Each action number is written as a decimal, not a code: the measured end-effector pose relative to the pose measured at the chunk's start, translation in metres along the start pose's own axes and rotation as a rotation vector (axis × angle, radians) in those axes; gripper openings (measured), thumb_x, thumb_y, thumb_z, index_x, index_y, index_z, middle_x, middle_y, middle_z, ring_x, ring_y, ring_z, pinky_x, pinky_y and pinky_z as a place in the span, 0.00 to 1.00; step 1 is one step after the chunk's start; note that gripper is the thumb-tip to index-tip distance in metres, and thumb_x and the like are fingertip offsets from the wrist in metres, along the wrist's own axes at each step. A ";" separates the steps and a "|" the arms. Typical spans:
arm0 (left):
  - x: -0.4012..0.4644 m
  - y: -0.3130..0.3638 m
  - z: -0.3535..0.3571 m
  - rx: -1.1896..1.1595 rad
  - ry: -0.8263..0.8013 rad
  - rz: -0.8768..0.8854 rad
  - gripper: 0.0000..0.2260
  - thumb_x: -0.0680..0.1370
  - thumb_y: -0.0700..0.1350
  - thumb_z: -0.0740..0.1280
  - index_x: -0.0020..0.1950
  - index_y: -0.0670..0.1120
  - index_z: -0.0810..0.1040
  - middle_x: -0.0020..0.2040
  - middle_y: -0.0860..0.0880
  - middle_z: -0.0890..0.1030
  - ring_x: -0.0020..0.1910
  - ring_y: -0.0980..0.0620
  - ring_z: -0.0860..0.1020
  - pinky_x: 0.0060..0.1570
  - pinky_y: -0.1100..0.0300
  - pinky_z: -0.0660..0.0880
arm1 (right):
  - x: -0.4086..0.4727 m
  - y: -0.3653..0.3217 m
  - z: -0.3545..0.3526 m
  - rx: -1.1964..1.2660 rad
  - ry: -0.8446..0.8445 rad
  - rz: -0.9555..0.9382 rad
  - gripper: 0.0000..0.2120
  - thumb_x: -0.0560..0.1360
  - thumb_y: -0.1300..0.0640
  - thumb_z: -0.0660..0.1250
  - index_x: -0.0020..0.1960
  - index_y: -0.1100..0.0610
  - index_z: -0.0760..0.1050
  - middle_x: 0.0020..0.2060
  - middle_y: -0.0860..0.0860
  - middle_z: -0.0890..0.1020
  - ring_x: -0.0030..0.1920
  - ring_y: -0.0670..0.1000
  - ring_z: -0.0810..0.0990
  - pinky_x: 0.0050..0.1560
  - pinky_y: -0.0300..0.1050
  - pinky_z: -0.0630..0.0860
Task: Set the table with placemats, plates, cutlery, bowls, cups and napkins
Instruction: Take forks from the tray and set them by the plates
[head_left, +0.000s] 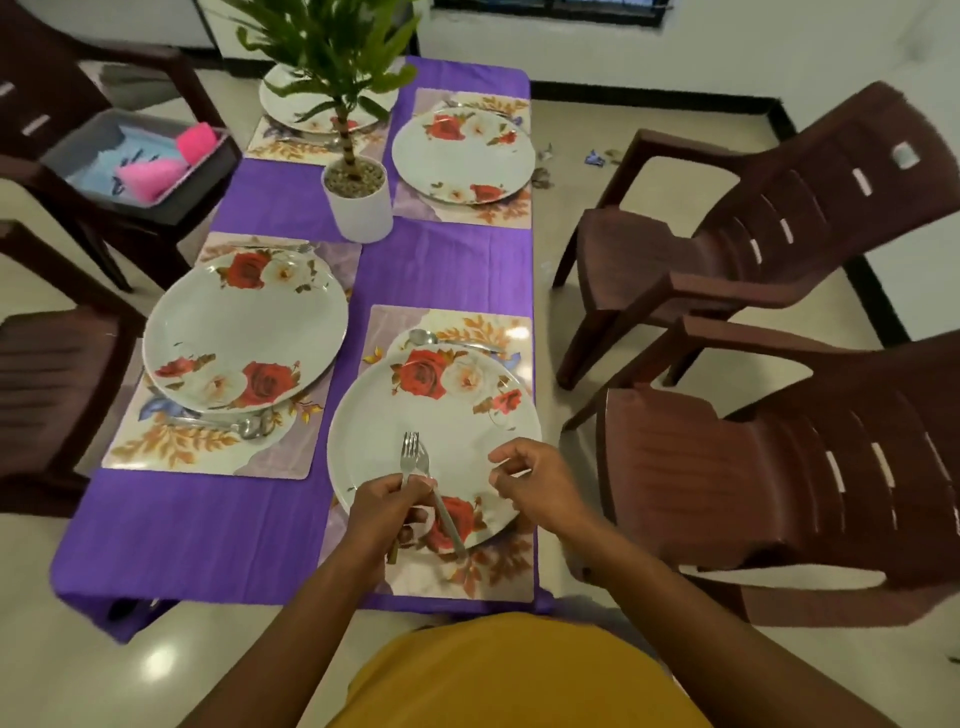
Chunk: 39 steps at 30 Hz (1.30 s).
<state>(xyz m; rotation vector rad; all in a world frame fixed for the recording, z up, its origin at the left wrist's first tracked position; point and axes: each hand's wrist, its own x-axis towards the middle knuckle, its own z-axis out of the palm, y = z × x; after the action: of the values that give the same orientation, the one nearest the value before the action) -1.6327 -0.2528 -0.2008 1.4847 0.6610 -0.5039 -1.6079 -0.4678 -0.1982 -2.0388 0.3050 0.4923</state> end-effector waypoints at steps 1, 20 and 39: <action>0.001 -0.001 -0.002 -0.009 0.016 -0.008 0.08 0.80 0.43 0.72 0.48 0.39 0.86 0.34 0.45 0.82 0.32 0.52 0.75 0.28 0.62 0.71 | 0.005 -0.003 0.002 -0.034 -0.017 -0.021 0.08 0.75 0.56 0.75 0.51 0.44 0.82 0.47 0.44 0.84 0.48 0.47 0.84 0.53 0.57 0.84; -0.061 -0.076 0.034 -0.381 0.727 -0.262 0.08 0.77 0.43 0.73 0.45 0.37 0.84 0.34 0.47 0.84 0.35 0.50 0.78 0.32 0.59 0.69 | 0.105 -0.034 0.034 -0.963 -0.527 -0.921 0.31 0.73 0.43 0.75 0.73 0.45 0.72 0.78 0.56 0.67 0.78 0.61 0.65 0.74 0.64 0.66; -0.053 -0.085 0.092 -0.400 0.973 -0.324 0.03 0.72 0.42 0.76 0.38 0.45 0.86 0.35 0.48 0.86 0.34 0.50 0.82 0.34 0.60 0.74 | 0.135 -0.037 0.012 -1.285 -0.687 -1.063 0.41 0.76 0.28 0.61 0.83 0.38 0.48 0.84 0.56 0.46 0.83 0.65 0.46 0.79 0.67 0.50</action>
<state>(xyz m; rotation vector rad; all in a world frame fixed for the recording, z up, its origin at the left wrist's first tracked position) -1.7199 -0.3520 -0.2303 1.1808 1.6732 0.1625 -1.4752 -0.4409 -0.2372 -2.5412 -1.8295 0.7078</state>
